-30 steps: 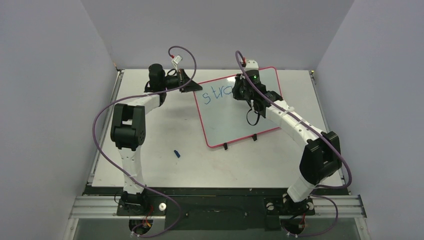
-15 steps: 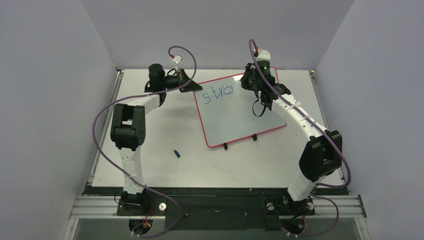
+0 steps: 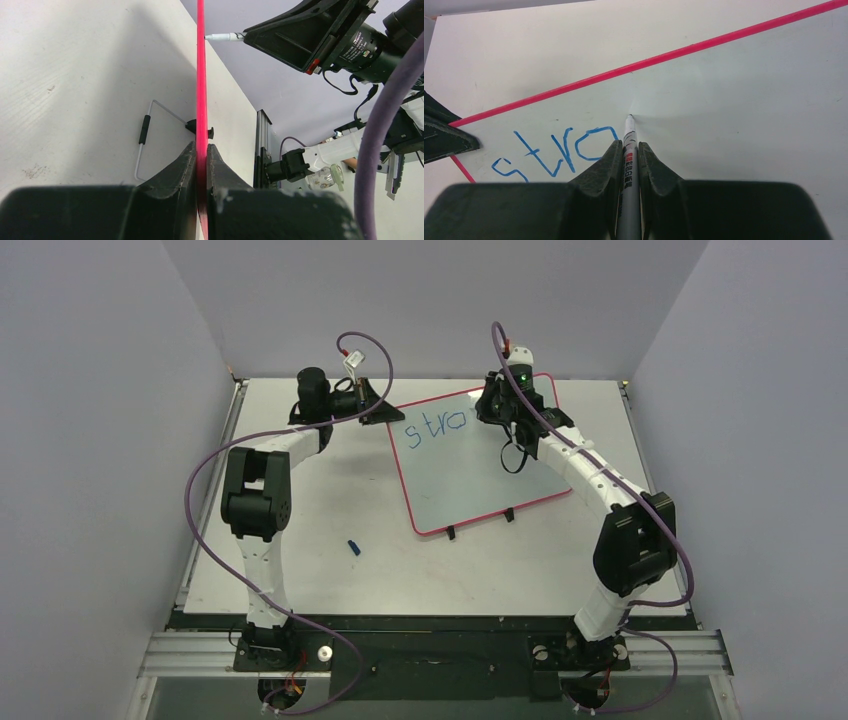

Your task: Write a sentence on the whiteboard

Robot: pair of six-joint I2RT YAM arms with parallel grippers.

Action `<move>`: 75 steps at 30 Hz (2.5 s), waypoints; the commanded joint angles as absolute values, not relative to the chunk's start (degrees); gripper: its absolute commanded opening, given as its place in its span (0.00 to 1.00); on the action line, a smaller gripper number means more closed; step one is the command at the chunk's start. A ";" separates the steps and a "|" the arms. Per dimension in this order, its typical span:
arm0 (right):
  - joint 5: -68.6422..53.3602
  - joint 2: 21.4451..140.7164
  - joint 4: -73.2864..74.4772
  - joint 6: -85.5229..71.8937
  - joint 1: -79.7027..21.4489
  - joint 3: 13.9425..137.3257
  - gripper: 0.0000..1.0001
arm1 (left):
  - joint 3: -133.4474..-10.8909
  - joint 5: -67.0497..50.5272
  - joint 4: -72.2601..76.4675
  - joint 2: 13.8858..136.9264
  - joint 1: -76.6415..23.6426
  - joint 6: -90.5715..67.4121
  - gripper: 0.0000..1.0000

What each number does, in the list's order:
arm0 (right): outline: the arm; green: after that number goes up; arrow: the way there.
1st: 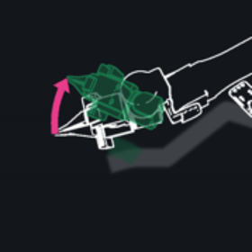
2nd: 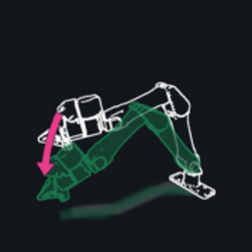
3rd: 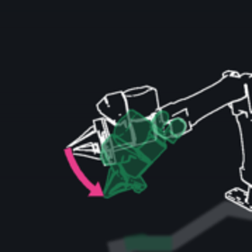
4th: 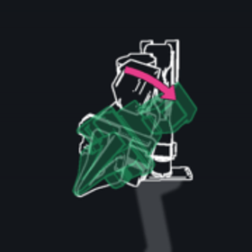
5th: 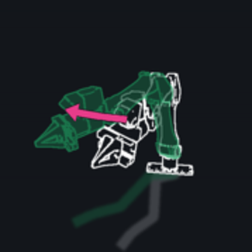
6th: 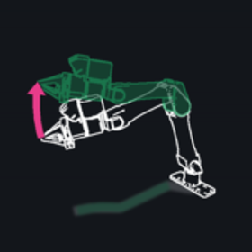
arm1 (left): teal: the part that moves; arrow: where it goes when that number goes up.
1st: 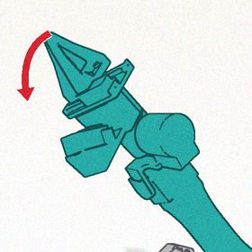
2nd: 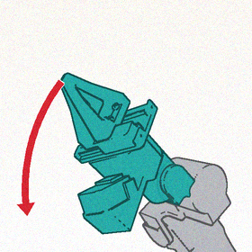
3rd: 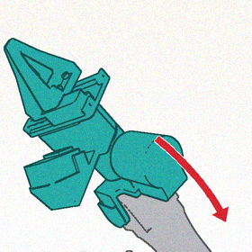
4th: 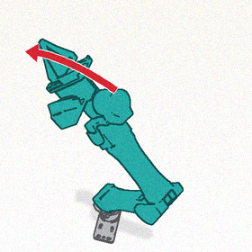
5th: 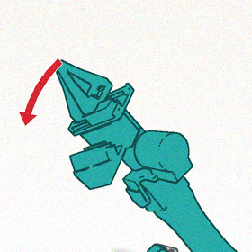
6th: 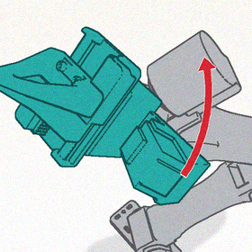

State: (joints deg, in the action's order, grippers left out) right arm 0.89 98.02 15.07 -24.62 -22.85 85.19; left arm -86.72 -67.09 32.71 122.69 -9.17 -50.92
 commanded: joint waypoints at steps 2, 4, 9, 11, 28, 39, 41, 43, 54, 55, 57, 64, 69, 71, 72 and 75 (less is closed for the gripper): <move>0.49 97.82 13.01 -25.05 -22.82 85.06 0.00 | -87.71 -70.93 35.99 117.87 -9.42 -49.31 0.00; 0.51 97.42 12.96 -24.88 -22.77 83.86 0.00 | -87.71 -70.93 36.05 117.79 -9.43 -49.33 0.00; 0.47 95.83 12.85 -24.80 -22.98 80.52 0.00 | -87.84 -70.84 36.07 117.81 -9.49 -49.36 0.00; 0.51 95.18 12.78 -24.94 -23.23 79.08 0.00 | -88.00 -70.80 36.12 117.84 -9.47 -49.37 0.00; 1.12 96.51 15.03 -24.78 -24.04 83.38 0.00 | -87.98 -71.02 36.07 117.49 -9.48 -49.29 0.00; 2.79 100.30 16.94 -24.43 -23.09 89.45 0.00 | -87.83 -71.03 36.12 117.43 -9.44 -49.32 0.00; 3.26 100.89 17.47 -24.42 -22.97 90.28 0.00 | -87.81 -70.97 36.08 117.42 -9.49 -49.23 0.00; 3.68 101.31 17.78 -24.47 -22.62 90.76 0.00 | -87.80 -71.01 36.11 117.38 -9.49 -49.22 0.00; 3.95 100.81 18.30 -24.70 -21.93 89.52 0.00 | -87.90 -70.97 36.08 117.29 -9.57 -49.22 0.00; 3.86 100.61 18.29 -24.65 -21.91 89.13 0.00 | -87.90 -71.00 36.11 117.27 -9.58 -49.22 0.00; 3.82 100.13 18.36 -24.76 -21.91 88.38 0.00 | -87.89 -71.01 36.11 117.25 -9.52 -49.22 0.00; 3.12 98.10 18.16 -25.23 -21.97 84.96 0.00 | -87.89 -70.94 36.05 117.13 -9.55 -49.22 0.00; 2.94 96.76 18.06 -25.48 -21.97 83.10 0.00 | -87.89 -70.88 36.12 117.16 -9.52 -49.24 0.00; 2.88 96.20 18.06 -25.47 -21.94 82.51 0.00 | -87.82 -70.92 36.19 117.06 -9.57 -49.30 0.00; 2.89 95.79 18.09 -25.48 -21.96 82.09 0.00 | -87.81 -70.92 36.16 117.06 -9.53 -49.30 0.00; 3.09 94.94 18.09 -25.37 -21.93 81.62 0.00 | -87.81 -70.93 36.21 117.06 -9.50 -49.31 0.00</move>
State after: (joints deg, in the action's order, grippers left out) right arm 2.50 97.65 17.52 -24.95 -22.15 82.89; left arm -86.72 -66.26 30.15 122.26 -9.04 -50.81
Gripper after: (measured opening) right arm 0.098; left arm 0.037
